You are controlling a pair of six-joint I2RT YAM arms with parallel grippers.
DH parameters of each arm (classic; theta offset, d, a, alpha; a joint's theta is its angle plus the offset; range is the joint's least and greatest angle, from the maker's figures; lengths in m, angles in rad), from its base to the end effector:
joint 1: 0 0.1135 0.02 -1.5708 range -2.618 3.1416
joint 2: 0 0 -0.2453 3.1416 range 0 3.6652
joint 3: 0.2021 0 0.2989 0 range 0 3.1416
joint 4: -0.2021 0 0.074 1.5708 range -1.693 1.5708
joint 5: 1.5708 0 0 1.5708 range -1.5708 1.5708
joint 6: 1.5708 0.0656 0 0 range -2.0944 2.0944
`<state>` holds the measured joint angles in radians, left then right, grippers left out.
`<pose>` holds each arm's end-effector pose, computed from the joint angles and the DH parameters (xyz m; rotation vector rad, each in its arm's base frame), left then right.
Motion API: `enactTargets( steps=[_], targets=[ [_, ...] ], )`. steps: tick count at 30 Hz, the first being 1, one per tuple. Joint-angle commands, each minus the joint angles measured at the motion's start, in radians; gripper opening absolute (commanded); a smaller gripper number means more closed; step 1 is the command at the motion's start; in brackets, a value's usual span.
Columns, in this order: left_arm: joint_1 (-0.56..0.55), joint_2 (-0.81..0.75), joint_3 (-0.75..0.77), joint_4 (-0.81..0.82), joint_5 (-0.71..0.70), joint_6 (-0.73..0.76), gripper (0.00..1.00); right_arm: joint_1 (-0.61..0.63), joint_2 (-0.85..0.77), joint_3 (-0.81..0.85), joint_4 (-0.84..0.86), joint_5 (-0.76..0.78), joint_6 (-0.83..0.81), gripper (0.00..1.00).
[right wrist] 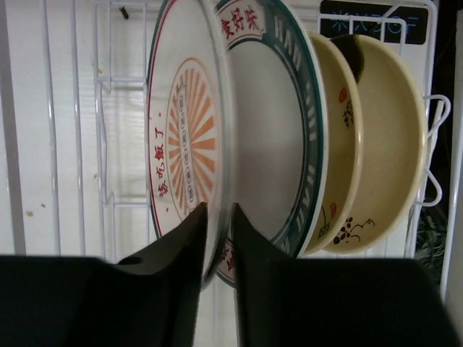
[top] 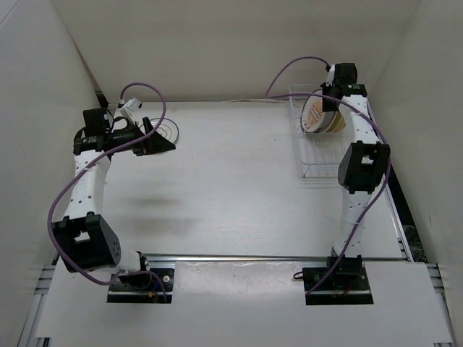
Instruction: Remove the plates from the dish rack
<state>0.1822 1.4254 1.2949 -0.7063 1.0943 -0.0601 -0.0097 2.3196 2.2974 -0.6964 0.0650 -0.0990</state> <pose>0.3570 0.0065 0.3003 0.2321 2.1230 -1.2156 0.5860 -0.0099 0.2549 -0.0685 2.2900 -0.1309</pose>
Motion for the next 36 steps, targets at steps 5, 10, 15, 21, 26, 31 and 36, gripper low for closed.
enactTargets(
  steps=[5, 10, 15, 21, 26, 31, 36],
  targets=[
    [0.0, -0.098, -0.031, -0.002, -0.036, 0.011, 0.99, 0.031, 0.006, 0.069, 0.048, 0.015, -0.021, 0.01],
    [0.0, -0.126, -0.04, -0.002, -0.054, 0.02, 0.99, 0.051, -0.049, 0.069, 0.057, 0.077, 0.005, 0.01],
    [0.0, -0.155, -0.049, -0.002, -0.085, 0.029, 0.99, 0.096, -0.135, 0.069, 0.11, 0.255, 0.036, 0.01],
    [0.0, -0.195, -0.069, -0.002, -0.114, 0.029, 0.99, 0.138, -0.233, 0.04, 0.132, 0.432, 0.047, 0.01],
    [0.0, -0.214, -0.069, -0.002, -0.145, 0.029, 0.99, 0.149, -0.344, -0.048, 0.141, 0.463, 0.028, 0.01],
    [0.0, -0.204, -0.03, -0.002, -0.091, 0.011, 0.99, 0.136, -0.494, -0.141, -0.009, -0.036, 0.085, 0.01],
    [0.0, -0.168, -0.029, -0.012, 0.099, 0.011, 0.99, 0.111, -0.545, -0.316, -0.066, -0.92, 0.18, 0.01]
  ],
)
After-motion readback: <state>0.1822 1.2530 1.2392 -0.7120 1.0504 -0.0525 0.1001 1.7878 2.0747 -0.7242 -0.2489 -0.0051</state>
